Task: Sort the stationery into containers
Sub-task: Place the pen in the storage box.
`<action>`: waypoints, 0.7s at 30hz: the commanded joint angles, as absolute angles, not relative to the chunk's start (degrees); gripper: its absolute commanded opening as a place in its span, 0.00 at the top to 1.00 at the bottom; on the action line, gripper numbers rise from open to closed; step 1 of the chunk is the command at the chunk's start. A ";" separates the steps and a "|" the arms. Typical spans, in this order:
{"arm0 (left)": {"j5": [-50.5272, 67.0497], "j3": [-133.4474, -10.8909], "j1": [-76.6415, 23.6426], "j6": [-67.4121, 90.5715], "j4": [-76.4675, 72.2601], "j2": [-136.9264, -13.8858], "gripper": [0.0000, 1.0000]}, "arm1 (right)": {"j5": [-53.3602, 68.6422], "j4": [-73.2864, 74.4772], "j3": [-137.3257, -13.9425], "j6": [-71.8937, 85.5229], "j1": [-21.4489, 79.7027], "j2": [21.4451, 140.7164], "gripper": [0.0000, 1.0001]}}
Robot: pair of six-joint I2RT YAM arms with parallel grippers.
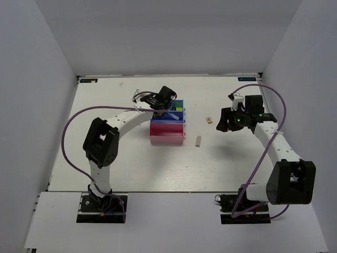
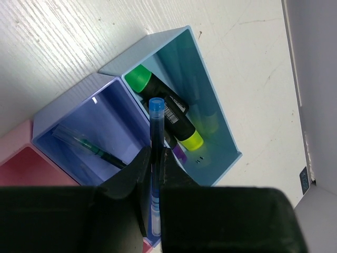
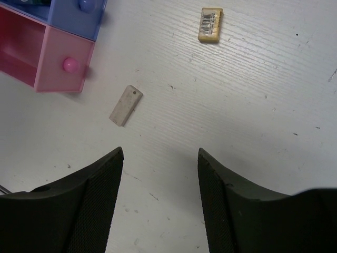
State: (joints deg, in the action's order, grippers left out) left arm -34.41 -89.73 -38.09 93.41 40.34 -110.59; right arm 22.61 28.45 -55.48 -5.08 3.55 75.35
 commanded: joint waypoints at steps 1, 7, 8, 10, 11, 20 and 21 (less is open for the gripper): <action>-37.35 -90.26 -37.88 94.04 42.01 -109.42 0.97 | 24.08 27.51 -55.81 -4.66 2.99 73.92 0.38; -37.44 -88.86 -37.79 93.87 42.71 -109.16 0.78 | 24.70 27.51 -55.63 -4.48 2.55 74.09 0.38; -37.35 -88.86 -37.97 93.69 42.63 -108.99 0.68 | 24.70 27.68 -55.81 -4.48 2.37 74.00 0.38; -37.35 -88.95 -38.14 93.16 42.63 -108.90 0.64 | 25.05 27.60 -55.63 -4.75 2.37 74.09 0.36; -37.35 -89.03 -38.23 92.82 42.71 -108.90 0.60 | 25.05 27.68 -55.63 -4.66 2.29 74.27 0.36; -37.00 -87.81 -39.55 86.43 39.12 -105.40 0.86 | 25.05 27.77 -56.16 -5.71 2.55 75.32 0.51; -36.65 -87.63 -39.99 81.09 38.07 -104.60 1.00 | 24.79 27.51 -57.03 -5.63 2.90 75.93 0.70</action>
State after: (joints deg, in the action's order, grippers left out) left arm -35.27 -88.31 -38.79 89.21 40.47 -110.15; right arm 24.18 28.42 -55.48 -5.45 2.66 75.40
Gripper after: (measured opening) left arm 0.066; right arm 0.372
